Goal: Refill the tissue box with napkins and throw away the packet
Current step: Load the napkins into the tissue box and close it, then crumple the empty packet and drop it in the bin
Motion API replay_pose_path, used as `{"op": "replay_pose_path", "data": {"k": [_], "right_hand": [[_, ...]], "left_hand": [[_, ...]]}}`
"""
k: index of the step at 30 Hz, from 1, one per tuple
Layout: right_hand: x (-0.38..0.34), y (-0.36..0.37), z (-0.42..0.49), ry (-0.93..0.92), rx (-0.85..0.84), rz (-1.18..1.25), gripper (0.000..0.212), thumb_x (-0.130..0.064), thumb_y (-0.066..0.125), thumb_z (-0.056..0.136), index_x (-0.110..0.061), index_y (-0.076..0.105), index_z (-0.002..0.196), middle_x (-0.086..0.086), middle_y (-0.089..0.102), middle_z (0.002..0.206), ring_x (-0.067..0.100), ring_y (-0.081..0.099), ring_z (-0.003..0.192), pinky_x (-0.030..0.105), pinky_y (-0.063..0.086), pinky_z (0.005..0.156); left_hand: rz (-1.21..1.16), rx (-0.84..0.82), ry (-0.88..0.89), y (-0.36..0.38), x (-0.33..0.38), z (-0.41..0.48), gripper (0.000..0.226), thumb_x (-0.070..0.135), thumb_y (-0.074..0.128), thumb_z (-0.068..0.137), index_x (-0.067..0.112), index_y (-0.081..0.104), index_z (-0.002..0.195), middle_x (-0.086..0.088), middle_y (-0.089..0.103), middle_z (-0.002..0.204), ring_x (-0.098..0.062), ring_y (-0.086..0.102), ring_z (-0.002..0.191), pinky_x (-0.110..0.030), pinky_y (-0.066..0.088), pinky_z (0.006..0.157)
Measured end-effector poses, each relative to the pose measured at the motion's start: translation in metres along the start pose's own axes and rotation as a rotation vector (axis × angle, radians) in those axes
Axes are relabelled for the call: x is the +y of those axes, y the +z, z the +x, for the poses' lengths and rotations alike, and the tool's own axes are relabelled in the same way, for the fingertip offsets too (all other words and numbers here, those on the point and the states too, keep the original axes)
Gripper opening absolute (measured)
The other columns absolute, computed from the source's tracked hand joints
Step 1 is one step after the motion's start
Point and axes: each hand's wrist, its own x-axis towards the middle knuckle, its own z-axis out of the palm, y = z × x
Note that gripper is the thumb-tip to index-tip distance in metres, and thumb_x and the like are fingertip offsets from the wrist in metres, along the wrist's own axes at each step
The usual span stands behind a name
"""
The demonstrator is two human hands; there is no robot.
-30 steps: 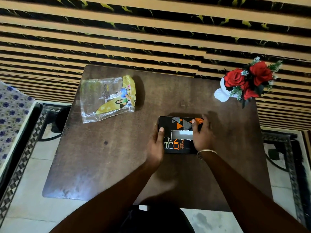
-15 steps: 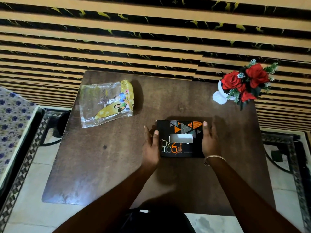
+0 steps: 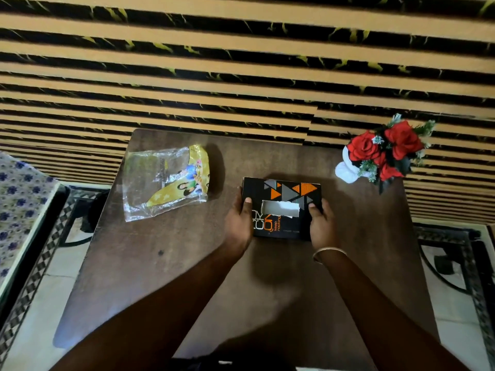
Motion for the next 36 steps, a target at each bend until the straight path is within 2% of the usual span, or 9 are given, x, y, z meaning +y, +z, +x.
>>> {"op": "replay_pose_path", "data": {"k": [1,5,9,12,18,22,30,34,36], "right_hand": [[-0.014,0.007,0.012,-0.003,0.004,0.012,0.055,-0.031,0.053,0.100,-0.015,0.040,0.150,-0.004,0.048,0.140,0.019,0.045,0.134,0.033,0.030,0.117],[-0.049,0.037,0.072,-0.077,-0.020,-0.037,0.070,-0.049,0.053,0.082,-0.020,0.046,0.146,0.009,0.051,0.149,0.031,0.050,0.135,0.050,0.036,0.117],[-0.092,0.065,0.111,-0.117,-0.041,-0.067,0.047,-0.024,0.054,0.097,-0.015,0.050,0.143,0.010,0.058,0.136,0.030,0.055,0.124,0.046,0.040,0.112],[-0.102,0.083,0.136,-0.098,-0.042,-0.055,0.039,-0.018,0.054,0.099,-0.013,0.056,0.137,0.012,0.063,0.127,0.031,0.059,0.115,0.041,0.045,0.107],[-0.099,0.100,0.160,-0.024,-0.038,-0.048,0.048,-0.022,0.054,0.100,-0.013,0.047,0.146,0.014,0.050,0.147,0.034,0.050,0.132,0.044,0.037,0.114],[-0.090,0.103,0.169,-0.042,-0.028,-0.074,0.046,-0.025,0.052,0.097,-0.013,0.051,0.142,0.018,0.056,0.141,0.038,0.055,0.126,0.049,0.042,0.110],[-0.085,0.104,0.170,-0.092,-0.004,-0.158,0.043,-0.027,0.046,0.103,-0.015,0.047,0.145,0.016,0.055,0.141,0.037,0.055,0.125,0.043,0.044,0.107],[-0.088,0.099,0.159,-0.110,0.002,-0.216,0.059,-0.043,0.045,0.102,-0.024,0.029,0.156,0.014,0.036,0.159,0.038,0.036,0.145,0.055,0.031,0.118],[-0.093,0.098,0.135,-0.312,0.129,-0.362,0.064,-0.047,0.044,0.101,-0.025,0.023,0.157,0.008,0.022,0.166,0.031,0.019,0.153,0.051,0.019,0.123]], "left_hand": [[-0.004,0.000,0.015,0.000,0.014,0.014,0.052,0.043,0.041,0.101,0.035,0.032,0.152,-0.003,0.060,0.138,-0.023,0.065,0.116,-0.052,0.055,0.096],[-0.020,0.030,0.075,-0.003,0.057,0.066,0.045,0.026,0.038,0.106,0.031,0.036,0.151,-0.005,0.061,0.134,-0.025,0.064,0.114,-0.051,0.055,0.096],[-0.024,0.086,0.060,-0.005,0.082,0.112,0.039,0.024,0.038,0.107,0.028,0.045,0.144,-0.004,0.067,0.120,-0.020,0.068,0.097,-0.044,0.061,0.083],[-0.033,0.113,0.025,-0.008,0.089,0.141,0.039,0.023,0.039,0.106,0.024,0.047,0.144,-0.007,0.067,0.118,-0.019,0.068,0.091,-0.047,0.059,0.087],[-0.017,0.109,-0.037,-0.007,0.094,0.167,0.036,0.023,0.040,0.106,0.023,0.049,0.140,-0.011,0.065,0.123,-0.030,0.067,0.106,-0.046,0.058,0.089],[0.028,0.109,-0.044,-0.006,0.092,0.180,0.034,0.026,0.041,0.105,0.022,0.052,0.138,-0.012,0.068,0.121,-0.029,0.068,0.103,-0.047,0.058,0.088],[0.030,0.119,-0.058,-0.003,0.091,0.184,0.035,0.028,0.042,0.104,0.028,0.051,0.137,-0.010,0.067,0.122,-0.029,0.068,0.106,-0.053,0.057,0.090],[-0.005,0.086,0.001,-0.016,0.094,0.167,0.052,0.049,0.048,0.098,0.036,0.038,0.147,-0.008,0.067,0.124,-0.026,0.071,0.102,-0.052,0.060,0.084],[-0.045,0.132,0.068,-0.029,0.097,0.152,0.060,0.055,0.050,0.094,0.041,0.032,0.150,0.007,0.066,0.127,-0.016,0.069,0.107,-0.041,0.061,0.086]]}}
